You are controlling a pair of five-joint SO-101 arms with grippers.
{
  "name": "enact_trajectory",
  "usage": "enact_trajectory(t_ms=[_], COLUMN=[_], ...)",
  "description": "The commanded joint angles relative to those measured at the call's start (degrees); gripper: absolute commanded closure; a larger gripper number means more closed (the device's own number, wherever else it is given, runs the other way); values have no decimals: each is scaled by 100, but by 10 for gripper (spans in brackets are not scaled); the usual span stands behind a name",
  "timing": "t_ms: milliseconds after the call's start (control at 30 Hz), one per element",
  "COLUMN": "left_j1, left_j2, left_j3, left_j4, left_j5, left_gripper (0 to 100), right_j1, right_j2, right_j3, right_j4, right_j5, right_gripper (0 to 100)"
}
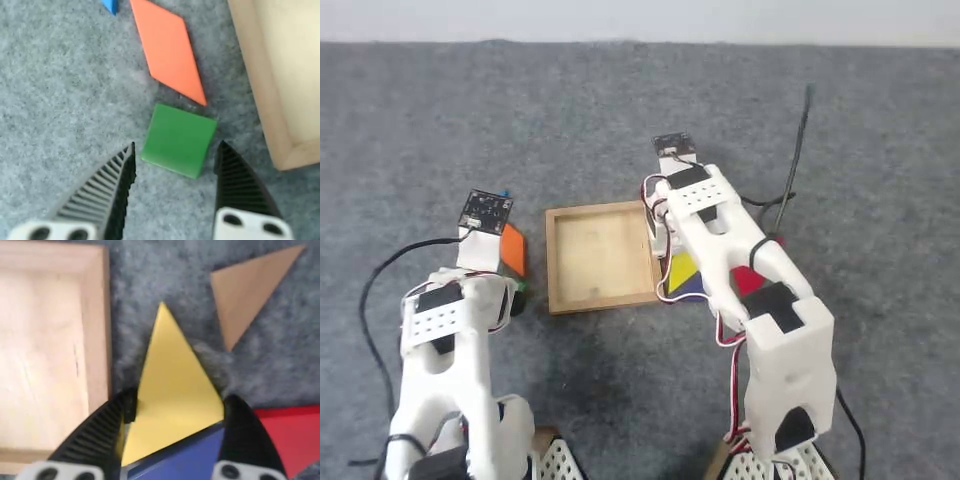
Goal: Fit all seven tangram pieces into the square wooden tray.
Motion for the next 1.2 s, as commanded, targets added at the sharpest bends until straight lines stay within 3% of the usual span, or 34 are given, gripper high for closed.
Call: enact_trajectory(t_ms=[0,267,800,1000,1167], left_j1=[-9,-18,-18,-18,-18], left_j2=[0,0,0,0,0], left_j3=[-321,-321,-321,-321,-321], left_j4=[62,62,70,70,70], left_j5=[-44,-44,-44,-44,-44], left_gripper=[754,754,754,754,754], right_j1=[-22,-22,-4,321,400], right_j2=[48,4,259,259,251], right_j3=[26,9,-26,-730,-941], right_j4=[40,40,541,602,1051], right_j5=[62,141,3218,3877,3930], right_gripper=[844,761,760,757,754])
